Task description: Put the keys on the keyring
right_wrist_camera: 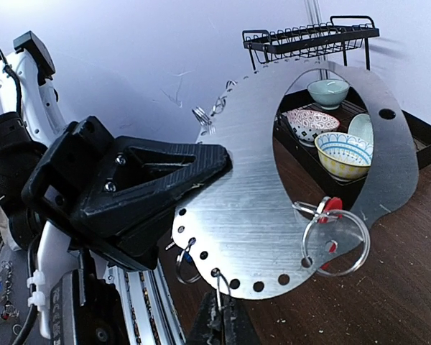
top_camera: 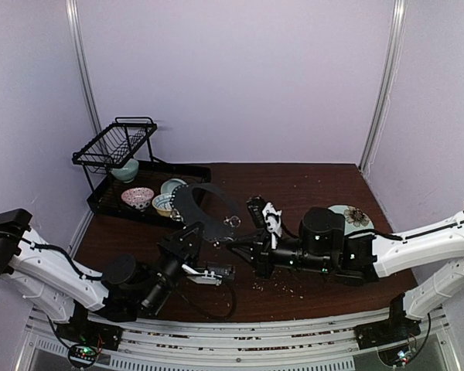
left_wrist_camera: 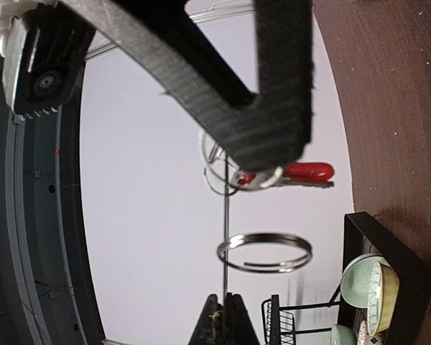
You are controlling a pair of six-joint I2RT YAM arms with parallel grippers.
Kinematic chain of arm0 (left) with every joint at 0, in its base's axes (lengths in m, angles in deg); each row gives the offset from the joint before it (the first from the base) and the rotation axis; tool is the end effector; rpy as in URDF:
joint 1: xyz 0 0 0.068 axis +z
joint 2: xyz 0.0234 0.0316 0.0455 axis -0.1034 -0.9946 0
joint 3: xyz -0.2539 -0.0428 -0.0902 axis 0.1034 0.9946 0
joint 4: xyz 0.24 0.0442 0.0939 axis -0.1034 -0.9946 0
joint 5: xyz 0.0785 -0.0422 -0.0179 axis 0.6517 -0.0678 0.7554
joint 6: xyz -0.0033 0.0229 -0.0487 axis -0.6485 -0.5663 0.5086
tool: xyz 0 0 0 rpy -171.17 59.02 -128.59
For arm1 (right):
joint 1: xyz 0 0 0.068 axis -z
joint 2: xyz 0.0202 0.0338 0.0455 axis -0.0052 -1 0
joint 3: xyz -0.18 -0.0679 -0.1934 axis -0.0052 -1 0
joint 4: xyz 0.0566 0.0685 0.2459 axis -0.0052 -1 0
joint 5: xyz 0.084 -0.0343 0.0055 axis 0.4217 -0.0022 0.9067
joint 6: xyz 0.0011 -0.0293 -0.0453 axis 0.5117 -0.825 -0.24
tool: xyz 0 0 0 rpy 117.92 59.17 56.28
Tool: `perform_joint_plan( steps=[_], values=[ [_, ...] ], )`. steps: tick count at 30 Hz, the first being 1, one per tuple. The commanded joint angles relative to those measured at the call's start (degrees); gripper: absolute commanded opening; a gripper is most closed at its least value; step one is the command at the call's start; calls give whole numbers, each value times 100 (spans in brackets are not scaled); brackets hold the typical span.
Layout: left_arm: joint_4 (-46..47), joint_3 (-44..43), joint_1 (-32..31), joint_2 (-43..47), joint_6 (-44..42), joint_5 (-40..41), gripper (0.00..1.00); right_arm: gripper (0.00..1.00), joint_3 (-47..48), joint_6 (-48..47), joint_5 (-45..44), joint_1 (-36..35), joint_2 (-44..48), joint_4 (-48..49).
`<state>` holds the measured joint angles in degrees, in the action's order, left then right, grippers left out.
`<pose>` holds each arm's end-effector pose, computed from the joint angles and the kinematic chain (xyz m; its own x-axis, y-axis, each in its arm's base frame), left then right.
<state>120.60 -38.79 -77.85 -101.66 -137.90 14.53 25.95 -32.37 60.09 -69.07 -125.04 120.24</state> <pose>0.0569 -0.2586 0.2367 0.4839 0.8751 0.0053 -0.1527 0.0785 0.9851 0.1088 0.2882 0.2699 -0.2932 0.0207 -0.9558 -0.9134 0.2892 0.2864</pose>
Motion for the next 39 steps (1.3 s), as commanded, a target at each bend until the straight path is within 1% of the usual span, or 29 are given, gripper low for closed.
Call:
perform_joint_plan(
  steps=[1,3,4,5,8,9,11,12,14,15,17,19,22,24,28,31,34,36,39],
  values=[
    [-1337,-323,25,487,1652,56,0,0,158,-136,-327,28,457,-605],
    [-3037,-574,50,755,3067,-242,0,0,219,-234,-369,30,676,-1018],
    [-3598,-745,66,835,3739,-425,0,0,280,-285,-378,43,742,-1251],
    [-4007,-842,77,887,4297,-617,0,0,371,-333,-374,61,793,-1504],
    [-4778,-1062,112,860,5577,-1195,0,0,792,-434,-233,255,832,-2353],
    [-4988,-1147,140,805,5957,-1368,4,0,920,-460,-160,336,837,-2583],
    [-5612,-1357,218,669,6791,-1860,33,0,1119,-499,-67,481,854,-2949],
    [-5867,-1440,284,598,7177,-2041,44,0,1206,-516,-54,568,870,-3136],
    [-6331,-1623,562,472,8227,-2167,59,0,1272,-565,-147,707,928,-3471],
    [-6943,-1807,824,373,8923,-2502,62,0,1246,-598,-188,784,963,-3613],
    [-7721,-2107,1337,274,10112,-2956,63,0,1213,-632,-216,972,1015,-3816],
    [-8231,-2165,1676,351,10954,-3484,63,0,1211,-665,-214,1147,1061,-4000],
    [-8670,-1834,2084,811,12342,-4300,62,0,1090,-781,-223,1314,1180,-4066],
    [-9238,-1556,2461,1137,13351,-4565,58,0,967,-844,-208,1396,1283,-4001],
    [-10288,-880,3261,1965,14925,-5051,57,0,774,-1002,-103,1557,1384,-3825],
    [-10566,-280,3853,2736,15560,-5465,55,0,729,-1165,0,1616,1365,-3780],
    [-10902,33,4146,3198,15878,-5579,54,0,745,-1332,81,1659,1368,-3851],
    [-10993,107,4161,3244,16066,-5557,53,0,676,-1404,132,1685,1420,-3841],
    [-10937,109,4153,3006,16205,-5592,47,0,580,-1475,154,1725,1544,-3810]
  ],
)
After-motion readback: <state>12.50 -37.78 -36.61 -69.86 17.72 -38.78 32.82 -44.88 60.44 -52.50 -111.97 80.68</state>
